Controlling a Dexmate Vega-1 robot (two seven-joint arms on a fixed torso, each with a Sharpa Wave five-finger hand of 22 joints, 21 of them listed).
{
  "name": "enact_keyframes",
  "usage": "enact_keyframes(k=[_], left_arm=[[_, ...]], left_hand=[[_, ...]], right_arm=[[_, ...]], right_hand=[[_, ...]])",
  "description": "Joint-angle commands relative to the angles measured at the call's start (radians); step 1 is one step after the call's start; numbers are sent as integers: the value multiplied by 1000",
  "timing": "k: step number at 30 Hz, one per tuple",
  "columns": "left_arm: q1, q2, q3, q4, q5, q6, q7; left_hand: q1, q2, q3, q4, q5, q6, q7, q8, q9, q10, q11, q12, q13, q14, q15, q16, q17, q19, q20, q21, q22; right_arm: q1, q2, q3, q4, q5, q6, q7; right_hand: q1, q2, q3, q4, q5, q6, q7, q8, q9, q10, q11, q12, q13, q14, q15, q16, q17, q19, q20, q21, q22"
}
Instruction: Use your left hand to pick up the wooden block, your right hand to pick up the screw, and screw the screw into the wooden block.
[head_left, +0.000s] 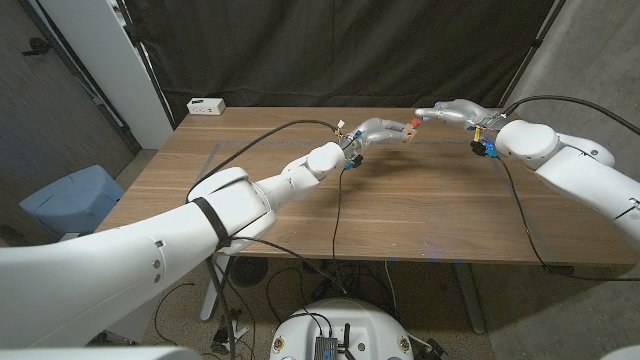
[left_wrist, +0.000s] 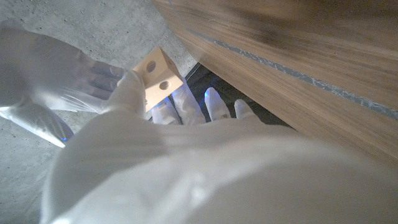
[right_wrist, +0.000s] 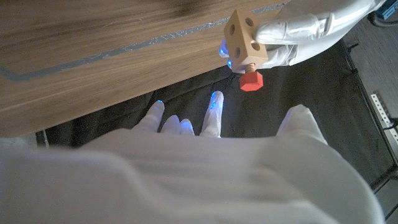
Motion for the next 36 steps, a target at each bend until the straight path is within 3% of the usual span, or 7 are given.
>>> enact_keyframes(k=[1,18,19,23,36], left_arm=[[-5,-12,-15,1,-18,24,17],[-9,-44,-60,-7,-90,143,11],[6,-30,-62,-43,-93,144,9],[13,-26,-67,-70,-100,163,2],[-20,-52,-62,-72,-125,302,4]], left_hand=[[-3,5,12,5,5,8,-3,10,3,6,-2,2,0,6,-74,0,2,-2,5,0,4],[-6,6,12,7,4,9,-3,11,3,8,-2,3,0,4,-75,0,2,-6,6,-2,4],[-6,6,12,7,4,9,-3,11,3,9,-2,3,0,5,-75,0,2,-6,6,-2,4],[-8,6,12,7,4,9,-3,11,3,9,-5,3,0,4,-74,0,2,-9,5,-2,4],[-9,5,12,6,4,10,-3,12,3,10,-5,3,0,2,-74,0,2,-12,6,-3,4]], right_arm=[[-94,84,52,30,111,99,-146],[-133,235,49,98,179,225,-296],[-134,243,48,104,183,234,-299],[-132,279,39,125,188,261,-329],[-111,367,28,211,223,359,-363]], right_hand=[[3,11,2,-7,1,-4,9,-8,-3,-3,10,6,5,6,7,4,2,8,4,9,2],[6,22,7,-13,-6,-38,23,-42,-25,0,7,14,7,19,4,9,0,32,-3,11,1],[6,23,7,-13,-6,-45,25,-47,-27,2,7,15,7,22,4,10,-1,33,-3,11,1],[7,26,9,-15,-8,-53,25,-54,-31,1,5,16,8,23,3,10,-1,37,-4,11,1],[8,32,12,-19,-13,-78,42,-78,-45,-1,6,18,8,26,3,10,-3,49,-6,11,1]])
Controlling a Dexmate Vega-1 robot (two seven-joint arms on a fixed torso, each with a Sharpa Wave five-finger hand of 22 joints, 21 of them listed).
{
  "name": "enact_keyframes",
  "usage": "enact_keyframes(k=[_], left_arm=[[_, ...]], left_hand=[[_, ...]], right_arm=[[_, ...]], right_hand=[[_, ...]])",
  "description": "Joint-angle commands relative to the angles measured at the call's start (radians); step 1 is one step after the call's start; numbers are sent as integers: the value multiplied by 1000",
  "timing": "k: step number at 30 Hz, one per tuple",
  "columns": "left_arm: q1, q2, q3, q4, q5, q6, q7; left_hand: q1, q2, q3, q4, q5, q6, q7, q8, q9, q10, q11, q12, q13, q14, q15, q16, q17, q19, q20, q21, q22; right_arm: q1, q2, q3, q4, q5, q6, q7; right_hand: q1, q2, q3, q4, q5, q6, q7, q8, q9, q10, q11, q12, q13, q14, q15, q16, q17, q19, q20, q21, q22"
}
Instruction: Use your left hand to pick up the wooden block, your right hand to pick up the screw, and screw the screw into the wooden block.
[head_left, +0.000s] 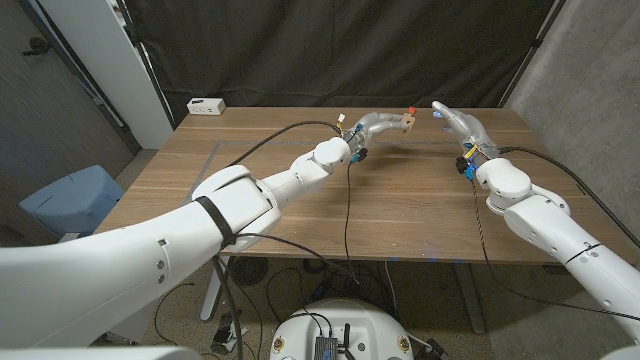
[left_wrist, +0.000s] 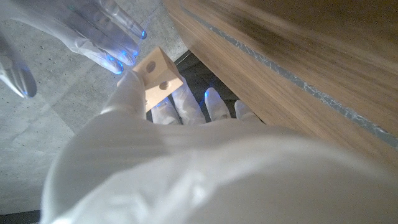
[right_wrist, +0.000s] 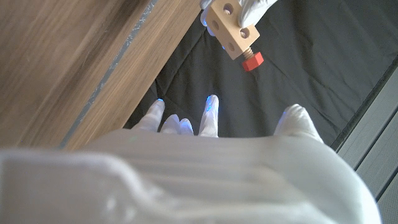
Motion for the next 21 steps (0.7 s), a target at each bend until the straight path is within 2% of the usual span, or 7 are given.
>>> enact_keyframes(k=[1,12,21], left_arm=[[-24,-20,1,-19,-30,127,1],[-56,-44,20,-19,-50,245,10],[-70,-54,31,-19,-58,277,8]], left_hand=[[-7,6,12,6,6,12,-1,12,3,7,-2,3,0,2,-73,0,2,-9,2,-3,4],[-9,6,12,6,5,11,-1,11,3,5,0,2,0,-1,-72,-1,2,-11,2,-3,4],[-11,6,11,7,5,11,-1,11,3,7,-4,3,0,-2,-72,-1,2,-14,3,-4,4]], right_arm=[[13,87,-9,74,37,94,-46],[28,139,-14,139,75,182,-26],[34,160,-16,162,115,208,-5]], right_hand=[[2,7,2,-9,-7,-13,-1,-12,-4,5,1,11,3,6,1,5,1,9,-1,4,1],[2,12,4,-12,-11,-39,7,-37,-18,-4,0,10,3,-2,4,0,0,12,-5,1,0],[-4,18,4,-13,-14,-60,9,-62,-34,-15,4,8,2,-18,9,-5,0,3,-12,-6,0]])
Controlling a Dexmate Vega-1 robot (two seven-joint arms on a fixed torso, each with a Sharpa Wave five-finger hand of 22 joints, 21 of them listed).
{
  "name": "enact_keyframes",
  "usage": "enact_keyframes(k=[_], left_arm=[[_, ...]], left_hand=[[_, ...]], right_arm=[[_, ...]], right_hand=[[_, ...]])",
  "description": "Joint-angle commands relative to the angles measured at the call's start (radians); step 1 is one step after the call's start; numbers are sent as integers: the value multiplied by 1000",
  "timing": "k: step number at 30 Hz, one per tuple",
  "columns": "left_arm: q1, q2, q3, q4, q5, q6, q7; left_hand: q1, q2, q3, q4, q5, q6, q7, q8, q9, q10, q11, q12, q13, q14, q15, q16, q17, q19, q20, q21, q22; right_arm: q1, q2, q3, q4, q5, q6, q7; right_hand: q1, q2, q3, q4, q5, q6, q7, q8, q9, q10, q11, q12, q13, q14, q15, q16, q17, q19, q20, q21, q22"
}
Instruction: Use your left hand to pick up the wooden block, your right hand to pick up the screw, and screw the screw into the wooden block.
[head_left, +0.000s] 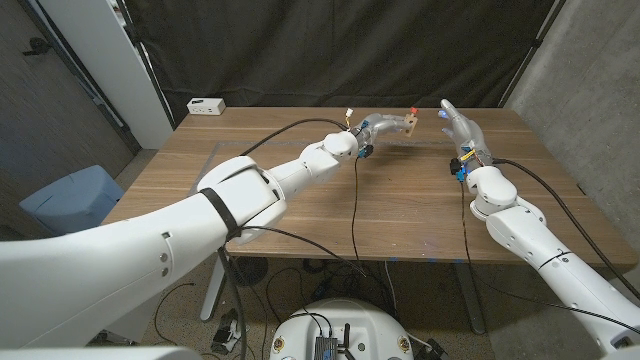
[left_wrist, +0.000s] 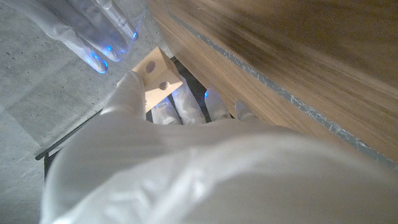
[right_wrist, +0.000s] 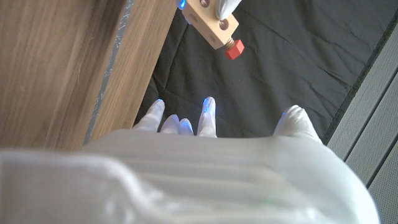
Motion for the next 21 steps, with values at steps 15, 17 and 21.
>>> enact_keyframes(k=[15,17,21], left_arm=[[-7,-4,14,-2,1,-40,-36],[-2,-1,13,-2,4,-61,-41],[4,6,12,-2,13,-96,-51]], left_hand=[[-11,5,9,10,2,10,0,11,3,6,-7,2,-1,-7,-73,-1,3,-12,3,-5,4],[-12,4,9,10,2,10,0,11,3,6,-7,2,-1,-8,-75,-1,3,-14,3,-5,4],[-13,4,8,10,1,10,0,11,3,4,-7,1,-1,-8,-75,-1,3,-14,2,-5,4]], right_arm=[[18,45,-1,66,106,84,77],[17,45,0,68,115,88,86],[12,46,4,69,135,100,103]], right_hand=[[-15,19,1,-3,-9,-57,18,-56,-31,-16,10,0,-2,-22,9,-5,0,-7,-12,-9,0],[-16,19,1,-3,-9,-62,19,-62,-35,-18,10,-1,-3,-24,11,-6,-1,-8,-13,-10,0],[-20,22,0,-3,-9,-88,17,-85,-48,-22,11,-2,-6,-30,14,-7,-1,-11,-13,-12,0]])
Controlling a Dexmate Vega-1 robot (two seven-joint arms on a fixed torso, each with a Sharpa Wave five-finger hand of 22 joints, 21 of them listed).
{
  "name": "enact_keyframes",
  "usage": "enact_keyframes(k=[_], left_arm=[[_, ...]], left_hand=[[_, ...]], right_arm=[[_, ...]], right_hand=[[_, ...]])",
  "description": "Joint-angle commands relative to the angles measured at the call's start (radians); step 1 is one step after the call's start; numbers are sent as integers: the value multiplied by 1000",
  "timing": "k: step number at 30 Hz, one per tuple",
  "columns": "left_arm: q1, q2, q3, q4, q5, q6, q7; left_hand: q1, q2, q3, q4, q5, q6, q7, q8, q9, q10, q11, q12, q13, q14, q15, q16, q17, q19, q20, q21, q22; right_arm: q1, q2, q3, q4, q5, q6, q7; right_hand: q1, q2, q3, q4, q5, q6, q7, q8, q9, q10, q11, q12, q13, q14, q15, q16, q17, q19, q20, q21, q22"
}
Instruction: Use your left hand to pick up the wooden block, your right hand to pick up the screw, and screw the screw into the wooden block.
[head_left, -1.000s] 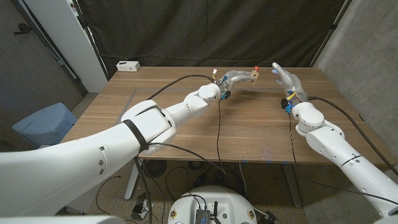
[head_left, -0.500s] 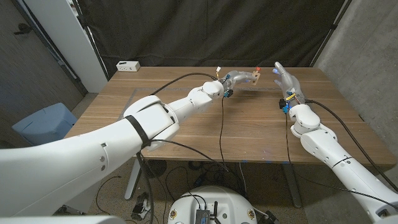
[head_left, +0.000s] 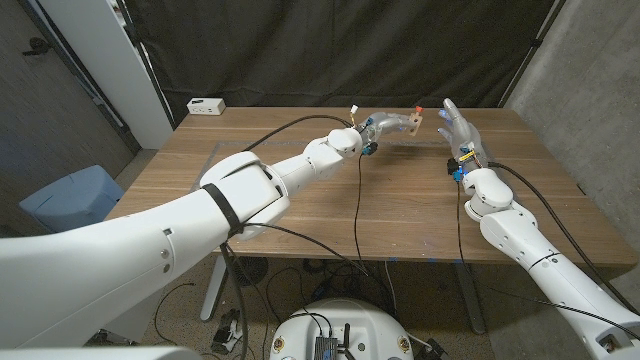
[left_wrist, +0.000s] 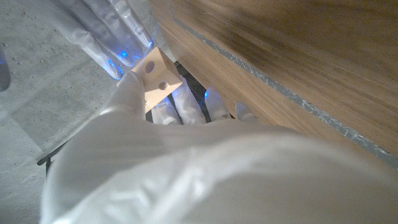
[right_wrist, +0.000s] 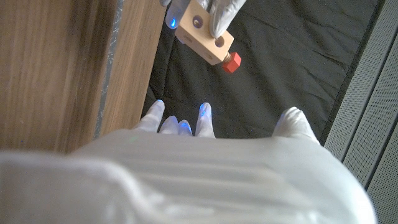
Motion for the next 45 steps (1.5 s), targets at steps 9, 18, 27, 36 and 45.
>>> enact_keyframes(k=[9,18,27,36,45], left_arm=[[33,26,-6,0,32,-153,-43],[41,33,-10,0,41,-180,-49],[39,30,-8,0,43,-169,-49],[35,25,-3,0,44,-156,-49],[37,25,0,0,46,-163,-51]], left_hand=[[-7,7,7,11,2,11,0,11,3,3,-7,1,-1,-9,-76,-1,1,-4,2,1,4],[-9,6,7,10,1,11,0,11,3,3,-7,1,-1,-9,-76,-1,1,-5,2,2,4],[-9,6,7,10,1,11,0,11,3,3,-8,1,-1,-10,-76,-1,1,-5,4,2,4],[-10,6,7,9,1,11,0,11,3,4,-7,2,-2,-10,-76,0,1,-6,3,2,4],[-11,6,7,9,1,11,0,11,2,5,-8,2,-2,-10,-76,0,1,-6,3,3,4]], right_arm=[[-19,0,15,-1,72,47,64],[-42,-29,24,-44,82,30,70],[-66,-37,37,-63,109,36,89],[-69,-28,30,-57,115,50,102],[-67,-41,25,-65,121,33,114]], right_hand=[[-17,13,-2,-2,-3,-45,5,-52,-29,-23,26,-7,-8,-25,11,-8,-2,-15,-11,-7,0],[-33,21,-4,3,-4,-58,7,-84,-44,-52,43,-16,-15,-55,24,-15,-1,-42,-1,-14,0],[-50,26,-8,7,-5,-75,18,-115,-51,-82,54,-23,-22,-84,37,-20,-1,-68,10,-17,0],[-75,34,-14,15,-6,-78,1,-145,-54,-122,55,-29,-29,-118,41,-22,0,-99,6,-18,0],[-97,47,-17,21,-4,-71,-13,-174,-54,-163,47,-33,-36,-154,41,-23,0,-133,4,-18,0]])
